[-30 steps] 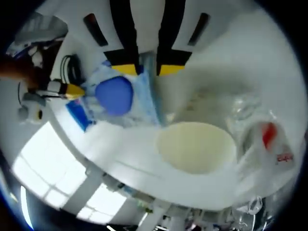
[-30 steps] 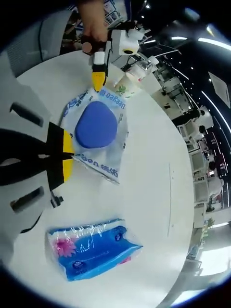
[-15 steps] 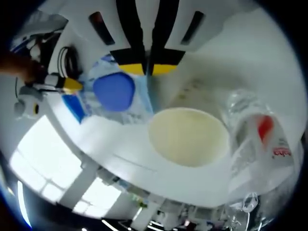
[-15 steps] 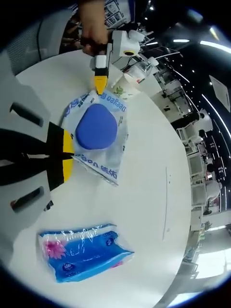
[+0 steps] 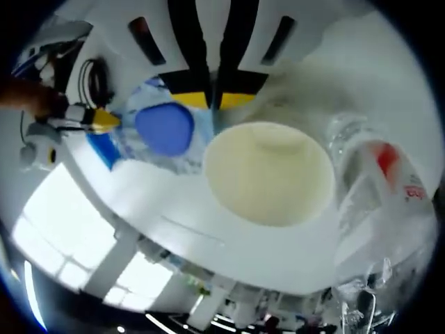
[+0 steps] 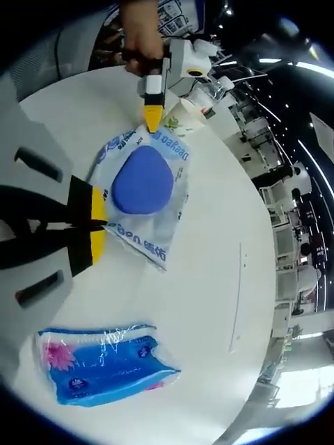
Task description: Arrange the tabletop items into an orderly group along one side of the table until the central work area is clear of visible clutter.
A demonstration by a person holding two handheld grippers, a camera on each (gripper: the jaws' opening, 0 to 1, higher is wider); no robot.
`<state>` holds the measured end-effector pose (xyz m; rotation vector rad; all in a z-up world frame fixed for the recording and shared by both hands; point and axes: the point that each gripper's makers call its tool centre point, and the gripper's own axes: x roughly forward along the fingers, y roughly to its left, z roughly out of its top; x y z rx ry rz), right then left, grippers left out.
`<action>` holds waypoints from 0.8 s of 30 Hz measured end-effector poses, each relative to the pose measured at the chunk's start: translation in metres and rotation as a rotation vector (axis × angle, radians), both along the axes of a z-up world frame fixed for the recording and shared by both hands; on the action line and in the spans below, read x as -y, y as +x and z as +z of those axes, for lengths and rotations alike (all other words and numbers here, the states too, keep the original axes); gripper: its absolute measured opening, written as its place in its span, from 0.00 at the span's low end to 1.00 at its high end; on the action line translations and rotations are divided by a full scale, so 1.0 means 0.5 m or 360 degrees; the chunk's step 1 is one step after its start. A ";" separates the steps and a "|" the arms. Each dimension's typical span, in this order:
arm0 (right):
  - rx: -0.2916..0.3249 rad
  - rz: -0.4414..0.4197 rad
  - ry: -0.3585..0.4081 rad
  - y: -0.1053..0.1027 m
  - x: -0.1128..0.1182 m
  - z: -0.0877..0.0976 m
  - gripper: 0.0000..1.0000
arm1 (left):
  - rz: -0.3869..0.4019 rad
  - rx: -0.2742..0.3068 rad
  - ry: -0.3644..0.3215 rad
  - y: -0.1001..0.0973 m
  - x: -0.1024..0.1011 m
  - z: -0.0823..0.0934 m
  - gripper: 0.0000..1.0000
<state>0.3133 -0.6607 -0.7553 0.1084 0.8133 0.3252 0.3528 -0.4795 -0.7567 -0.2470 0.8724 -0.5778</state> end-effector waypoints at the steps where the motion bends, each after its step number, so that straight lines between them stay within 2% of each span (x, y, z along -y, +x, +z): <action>1: 0.0001 -0.0003 0.0000 0.002 0.001 0.000 0.00 | 0.0002 -0.0003 -0.0003 0.000 0.000 0.000 0.02; 12: 0.0003 -0.0001 -0.0017 0.008 -0.003 -0.005 0.01 | 0.0021 0.0023 0.0017 0.004 -0.009 -0.001 0.02; 16: 0.0008 -0.0005 0.0016 0.007 -0.004 -0.007 0.02 | 0.0019 0.0052 0.0047 0.005 -0.013 0.000 0.02; 24: 0.0016 -0.0038 0.0001 0.007 -0.001 -0.012 0.03 | 0.0031 0.0036 0.0029 0.001 -0.019 0.001 0.05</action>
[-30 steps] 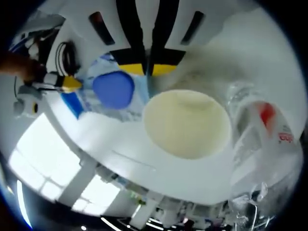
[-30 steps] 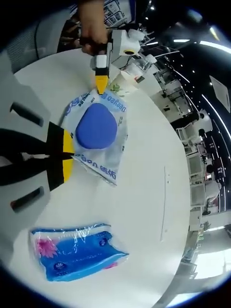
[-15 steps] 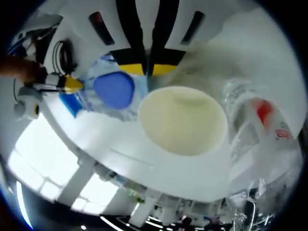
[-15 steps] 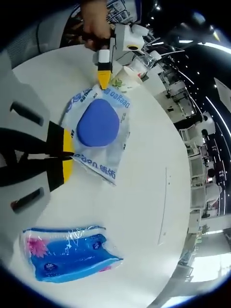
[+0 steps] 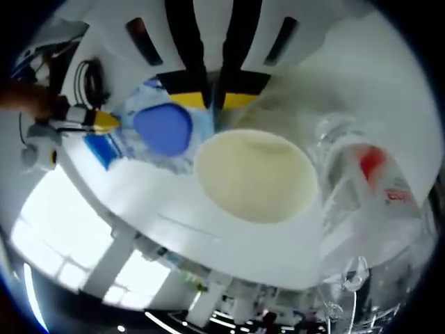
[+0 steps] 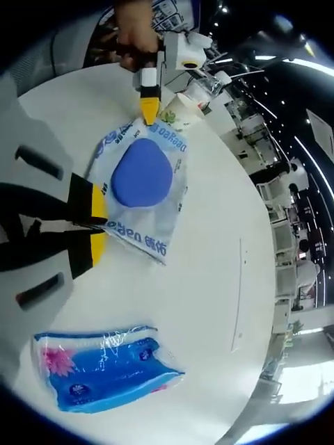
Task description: Arrange the tabletop items into an orderly group along one side of the table until the central work area is clear of visible clutter.
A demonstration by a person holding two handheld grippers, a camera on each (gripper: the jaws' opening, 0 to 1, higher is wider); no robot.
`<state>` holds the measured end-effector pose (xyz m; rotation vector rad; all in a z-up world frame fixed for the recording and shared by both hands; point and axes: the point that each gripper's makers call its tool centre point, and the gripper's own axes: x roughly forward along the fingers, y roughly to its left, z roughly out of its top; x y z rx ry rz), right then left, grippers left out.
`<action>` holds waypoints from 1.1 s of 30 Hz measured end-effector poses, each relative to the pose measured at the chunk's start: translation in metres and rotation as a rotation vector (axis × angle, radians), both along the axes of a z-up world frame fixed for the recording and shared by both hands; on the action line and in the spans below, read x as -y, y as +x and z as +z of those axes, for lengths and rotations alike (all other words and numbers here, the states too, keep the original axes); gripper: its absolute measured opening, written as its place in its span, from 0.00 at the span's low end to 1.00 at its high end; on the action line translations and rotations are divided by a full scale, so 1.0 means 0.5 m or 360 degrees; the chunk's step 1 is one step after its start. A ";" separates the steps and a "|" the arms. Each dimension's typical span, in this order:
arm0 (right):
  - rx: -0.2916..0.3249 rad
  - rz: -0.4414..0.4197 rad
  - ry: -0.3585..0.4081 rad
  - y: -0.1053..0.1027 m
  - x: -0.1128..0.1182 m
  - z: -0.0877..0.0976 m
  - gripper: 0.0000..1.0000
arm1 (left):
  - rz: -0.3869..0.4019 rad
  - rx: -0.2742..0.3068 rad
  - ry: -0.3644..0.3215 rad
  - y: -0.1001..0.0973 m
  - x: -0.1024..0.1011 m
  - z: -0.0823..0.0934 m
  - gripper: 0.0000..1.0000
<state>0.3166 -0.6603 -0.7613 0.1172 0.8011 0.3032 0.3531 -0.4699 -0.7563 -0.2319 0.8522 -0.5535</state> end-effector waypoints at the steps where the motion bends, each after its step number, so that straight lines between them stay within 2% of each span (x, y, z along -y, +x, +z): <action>1: 0.0000 -0.0003 0.0003 0.000 0.000 0.000 0.03 | 0.0000 -0.0002 0.0001 -0.003 -0.002 0.000 0.05; 13: -0.0008 -0.0055 0.0013 -0.005 0.000 -0.001 0.02 | -0.0007 0.0015 0.0042 -0.028 -0.030 0.011 0.11; 20: -0.0023 -0.0037 0.0009 -0.005 0.001 -0.003 0.03 | -0.0087 0.0110 0.0113 -0.081 -0.082 0.042 0.15; 26: -0.0038 -0.0012 0.0002 -0.011 0.001 -0.004 0.06 | -0.0168 0.0252 0.0177 -0.117 -0.134 0.096 0.18; 28: -0.0070 0.0015 0.0000 -0.018 -0.001 -0.009 0.11 | -0.0181 0.0360 0.0220 -0.122 -0.157 0.129 0.18; 33: -0.0042 0.0044 -0.0033 -0.026 0.009 -0.005 0.18 | -0.0245 0.0510 0.0258 -0.152 -0.194 0.204 0.24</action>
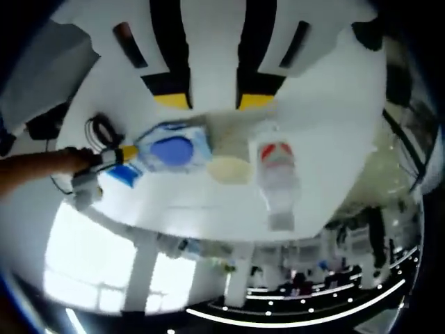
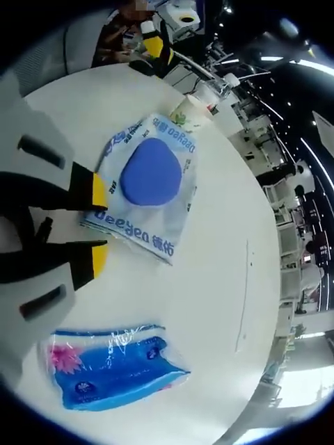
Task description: Arrange the tabletop items into an orderly group along one side of the table until the central work area is clear of visible clutter.
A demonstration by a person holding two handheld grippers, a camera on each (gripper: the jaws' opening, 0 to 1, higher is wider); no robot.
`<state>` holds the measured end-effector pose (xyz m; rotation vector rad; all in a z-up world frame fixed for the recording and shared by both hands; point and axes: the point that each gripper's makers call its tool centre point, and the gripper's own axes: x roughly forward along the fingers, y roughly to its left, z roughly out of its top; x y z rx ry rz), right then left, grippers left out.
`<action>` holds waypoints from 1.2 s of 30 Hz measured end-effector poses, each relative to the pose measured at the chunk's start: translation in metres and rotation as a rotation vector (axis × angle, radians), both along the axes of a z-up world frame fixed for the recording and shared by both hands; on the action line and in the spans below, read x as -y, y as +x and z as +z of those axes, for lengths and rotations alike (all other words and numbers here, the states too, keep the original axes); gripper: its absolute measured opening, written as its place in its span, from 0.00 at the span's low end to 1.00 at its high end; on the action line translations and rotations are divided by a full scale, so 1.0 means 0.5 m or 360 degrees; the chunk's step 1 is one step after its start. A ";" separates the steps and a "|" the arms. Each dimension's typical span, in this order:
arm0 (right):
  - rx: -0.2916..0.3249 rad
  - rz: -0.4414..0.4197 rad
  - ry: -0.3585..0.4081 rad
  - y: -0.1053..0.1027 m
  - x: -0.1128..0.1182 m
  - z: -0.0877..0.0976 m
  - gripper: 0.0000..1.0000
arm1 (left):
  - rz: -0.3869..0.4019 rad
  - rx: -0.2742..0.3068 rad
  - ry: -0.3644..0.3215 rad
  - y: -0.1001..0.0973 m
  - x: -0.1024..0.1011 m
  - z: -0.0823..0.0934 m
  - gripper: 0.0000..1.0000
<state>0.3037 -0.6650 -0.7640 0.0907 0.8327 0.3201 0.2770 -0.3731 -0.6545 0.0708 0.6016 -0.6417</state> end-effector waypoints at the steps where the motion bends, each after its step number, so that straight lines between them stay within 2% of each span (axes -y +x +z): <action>1: 0.0006 0.0004 -0.0005 -0.001 0.002 0.001 0.20 | -0.0007 0.0015 0.0013 -0.006 -0.006 0.007 0.24; 6: 0.0017 0.0038 -0.0024 -0.014 0.006 0.010 0.26 | -0.0034 0.0054 0.0062 -0.042 -0.041 0.034 0.25; 13: 0.0079 0.0105 -0.0058 -0.024 0.008 0.040 0.34 | -0.0082 0.0075 0.0081 -0.092 -0.059 0.051 0.31; 16: 0.0105 0.0133 -0.0085 -0.029 0.014 0.054 0.38 | -0.0103 0.0071 0.0090 -0.113 -0.057 0.052 0.33; 22: 0.0153 0.0147 -0.0133 -0.036 0.029 0.079 0.46 | -0.0157 0.0102 0.0174 -0.163 -0.055 0.048 0.45; 24: 0.0166 0.0158 -0.0153 -0.039 0.033 0.086 0.50 | -0.0132 0.0115 0.0126 -0.170 -0.052 0.054 0.46; 26: 0.0181 0.0168 -0.0169 -0.042 0.037 0.092 0.53 | -0.0096 0.0131 0.0030 -0.173 -0.041 0.062 0.47; 30: 0.0217 0.0189 -0.0253 -0.045 0.052 0.106 0.63 | -0.0101 0.0136 0.0033 -0.182 -0.024 0.056 0.58; 32: 0.0225 0.0181 -0.0248 -0.046 0.060 0.111 0.66 | -0.0107 0.0134 0.0010 -0.188 -0.015 0.057 0.60; 36: 0.0246 0.0163 -0.0278 -0.049 0.077 0.120 0.75 | -0.0140 0.0175 0.0061 -0.191 -0.013 0.056 0.63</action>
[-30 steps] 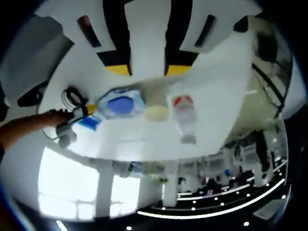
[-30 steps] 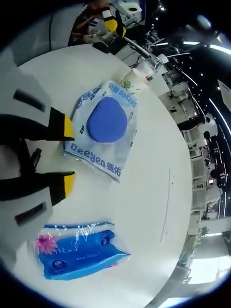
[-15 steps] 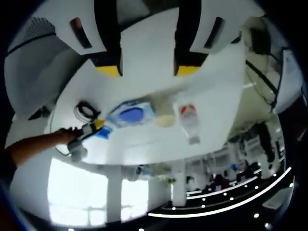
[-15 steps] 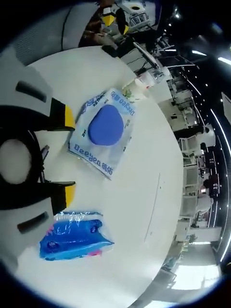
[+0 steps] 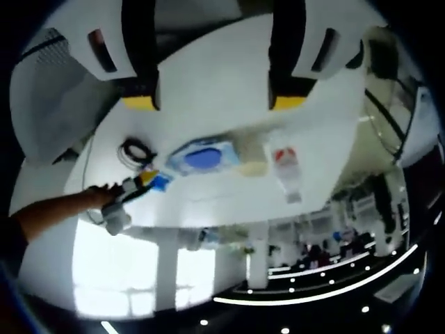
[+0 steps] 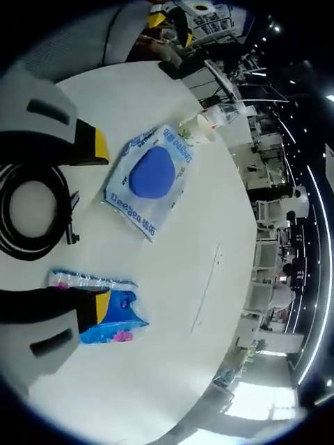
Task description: Arrange the tabletop items into an orderly group along one side of the table until the central work area is clear of visible clutter.
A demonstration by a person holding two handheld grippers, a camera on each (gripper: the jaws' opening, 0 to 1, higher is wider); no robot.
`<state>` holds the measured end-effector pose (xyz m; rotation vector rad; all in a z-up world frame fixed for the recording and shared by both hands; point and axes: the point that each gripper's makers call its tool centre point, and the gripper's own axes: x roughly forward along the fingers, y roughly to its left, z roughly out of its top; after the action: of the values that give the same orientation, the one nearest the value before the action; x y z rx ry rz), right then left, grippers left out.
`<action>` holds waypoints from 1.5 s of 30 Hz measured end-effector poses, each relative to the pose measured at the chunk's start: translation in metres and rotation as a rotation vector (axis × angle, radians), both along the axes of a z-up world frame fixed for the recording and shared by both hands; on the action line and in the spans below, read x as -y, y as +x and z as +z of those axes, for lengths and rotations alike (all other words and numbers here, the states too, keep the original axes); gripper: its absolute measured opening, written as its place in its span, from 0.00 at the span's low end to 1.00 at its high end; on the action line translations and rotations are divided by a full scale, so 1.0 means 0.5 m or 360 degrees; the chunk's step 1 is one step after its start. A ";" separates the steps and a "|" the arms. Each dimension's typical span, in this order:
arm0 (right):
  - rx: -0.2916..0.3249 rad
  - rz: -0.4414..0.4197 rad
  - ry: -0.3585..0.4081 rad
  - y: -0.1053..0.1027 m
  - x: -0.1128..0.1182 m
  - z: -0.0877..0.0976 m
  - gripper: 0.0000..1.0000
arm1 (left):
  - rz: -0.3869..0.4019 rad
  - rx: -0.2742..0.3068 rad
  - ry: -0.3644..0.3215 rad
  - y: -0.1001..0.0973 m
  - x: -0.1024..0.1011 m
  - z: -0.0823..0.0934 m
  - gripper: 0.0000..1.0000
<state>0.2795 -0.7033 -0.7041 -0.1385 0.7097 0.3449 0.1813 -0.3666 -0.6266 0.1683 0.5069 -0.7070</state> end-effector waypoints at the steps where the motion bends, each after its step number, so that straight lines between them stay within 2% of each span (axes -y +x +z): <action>1: 0.0002 -0.0003 -0.0010 -0.001 0.004 0.000 0.77 | 0.0001 0.0003 -0.0005 0.001 0.000 0.000 0.64; 4: -0.0009 -0.0033 -0.0038 -0.004 0.026 0.000 0.81 | -0.0002 0.0031 -0.0009 0.002 0.001 0.002 0.66; 8: 0.0022 -0.0089 -0.0056 -0.001 0.054 0.013 0.94 | -0.0024 0.0076 0.0003 0.002 0.006 0.005 0.74; 12: 0.0018 -0.0097 -0.0077 -0.001 0.076 0.016 0.99 | -0.0041 0.0058 -0.0037 -0.002 0.013 0.006 0.76; 14: 0.0011 -0.0099 -0.0091 -0.001 0.089 0.015 1.00 | -0.0054 0.0065 -0.0015 -0.002 0.014 0.002 0.81; 19: -0.0007 -0.0089 -0.0136 0.003 0.117 0.014 1.00 | -0.0061 0.0085 -0.0037 0.000 0.018 0.008 0.88; 26: -0.0023 -0.0052 -0.0199 0.016 0.144 0.010 1.00 | -0.0064 0.0088 -0.0042 0.000 0.020 0.006 0.93; 30: -0.0029 -0.0001 -0.0275 0.026 0.160 0.003 1.00 | -0.0048 0.0098 -0.0055 0.004 0.019 0.007 0.99; 36: -0.0055 0.0005 -0.0354 0.044 0.197 -0.010 1.00 | -0.0030 0.0100 -0.0056 0.008 0.015 0.008 1.00; 40: -0.0067 -0.0006 -0.0375 0.054 0.221 -0.016 0.88 | -0.0039 0.0104 -0.0016 0.008 0.014 0.003 1.00; 45: -0.0051 0.0007 -0.0402 0.066 0.233 -0.017 0.79 | -0.0030 0.0111 0.0007 0.010 0.011 0.001 1.00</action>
<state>0.3126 -0.8198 -0.7123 -0.3747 0.7832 0.2610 0.1863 -0.3720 -0.6262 0.2015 0.4406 -0.7159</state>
